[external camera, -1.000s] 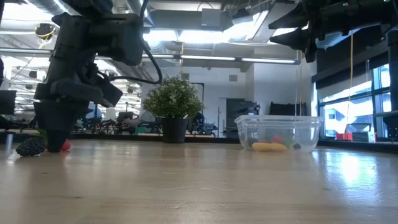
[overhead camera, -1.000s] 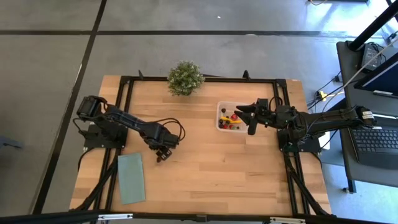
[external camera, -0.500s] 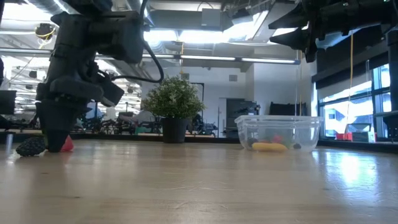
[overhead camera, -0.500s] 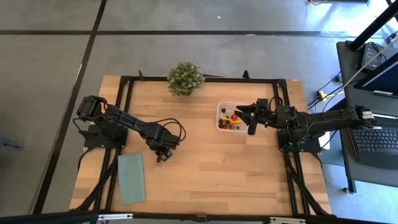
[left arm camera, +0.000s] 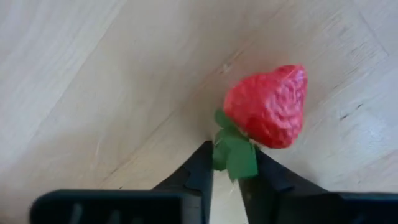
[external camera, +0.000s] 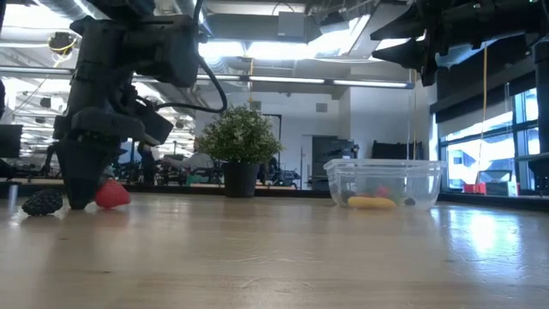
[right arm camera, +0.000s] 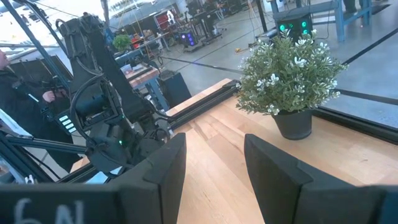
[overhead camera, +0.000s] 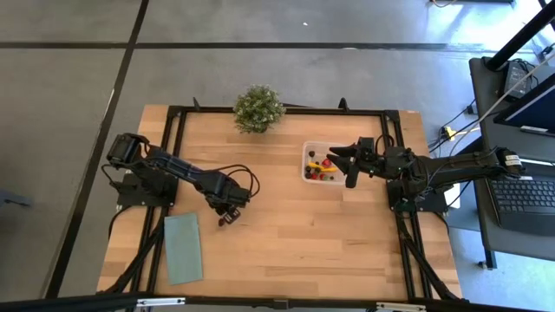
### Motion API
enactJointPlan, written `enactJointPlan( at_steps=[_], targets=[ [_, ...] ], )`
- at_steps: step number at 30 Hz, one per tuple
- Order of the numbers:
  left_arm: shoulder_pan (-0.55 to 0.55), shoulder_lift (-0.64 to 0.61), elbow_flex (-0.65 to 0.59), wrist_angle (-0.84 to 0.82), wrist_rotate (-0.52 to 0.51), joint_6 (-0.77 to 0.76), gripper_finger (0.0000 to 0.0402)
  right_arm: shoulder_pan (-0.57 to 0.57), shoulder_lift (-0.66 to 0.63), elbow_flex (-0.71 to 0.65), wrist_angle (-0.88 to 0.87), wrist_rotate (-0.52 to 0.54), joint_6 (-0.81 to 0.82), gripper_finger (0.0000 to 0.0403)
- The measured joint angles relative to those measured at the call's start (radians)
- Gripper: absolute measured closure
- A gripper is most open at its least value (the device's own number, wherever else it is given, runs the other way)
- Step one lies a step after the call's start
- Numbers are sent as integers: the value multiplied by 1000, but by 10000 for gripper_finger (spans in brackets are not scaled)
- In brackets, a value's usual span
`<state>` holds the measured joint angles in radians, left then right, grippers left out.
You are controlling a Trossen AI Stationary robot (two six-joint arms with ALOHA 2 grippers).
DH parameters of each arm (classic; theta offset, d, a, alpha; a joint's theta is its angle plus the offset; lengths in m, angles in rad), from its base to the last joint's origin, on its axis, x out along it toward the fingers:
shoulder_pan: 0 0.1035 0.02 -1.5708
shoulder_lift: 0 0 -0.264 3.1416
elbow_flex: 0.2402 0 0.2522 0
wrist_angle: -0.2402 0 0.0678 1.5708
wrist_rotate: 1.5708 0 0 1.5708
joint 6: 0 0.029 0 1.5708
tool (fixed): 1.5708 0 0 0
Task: Pick and placing Produce into tupperware
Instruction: Put the strawberry into the transparent bin
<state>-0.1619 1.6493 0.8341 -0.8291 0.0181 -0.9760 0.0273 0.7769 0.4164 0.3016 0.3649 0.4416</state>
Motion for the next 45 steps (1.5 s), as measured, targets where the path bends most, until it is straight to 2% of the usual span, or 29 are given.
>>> enactJointPlan(
  at_steps=[6,20,24,31,39,45],
  targets=[
    [0,0,-1,7,-9,12,396,0,0,0,0,0,0,238],
    [0,-3,29,-7,-36,76,399,0,0,0,0,0,-1,238],
    [12,-11,93,-20,-96,115,400,0,0,0,0,0,-2,238],
    [71,-11,224,-30,-105,257,401,0,0,0,0,-2,-4,238],
    [200,-12,407,81,-41,478,401,0,0,0,0,-3,-4,238],
    [294,-14,515,257,33,598,401,0,0,0,0,-3,-2,238]
  ],
)
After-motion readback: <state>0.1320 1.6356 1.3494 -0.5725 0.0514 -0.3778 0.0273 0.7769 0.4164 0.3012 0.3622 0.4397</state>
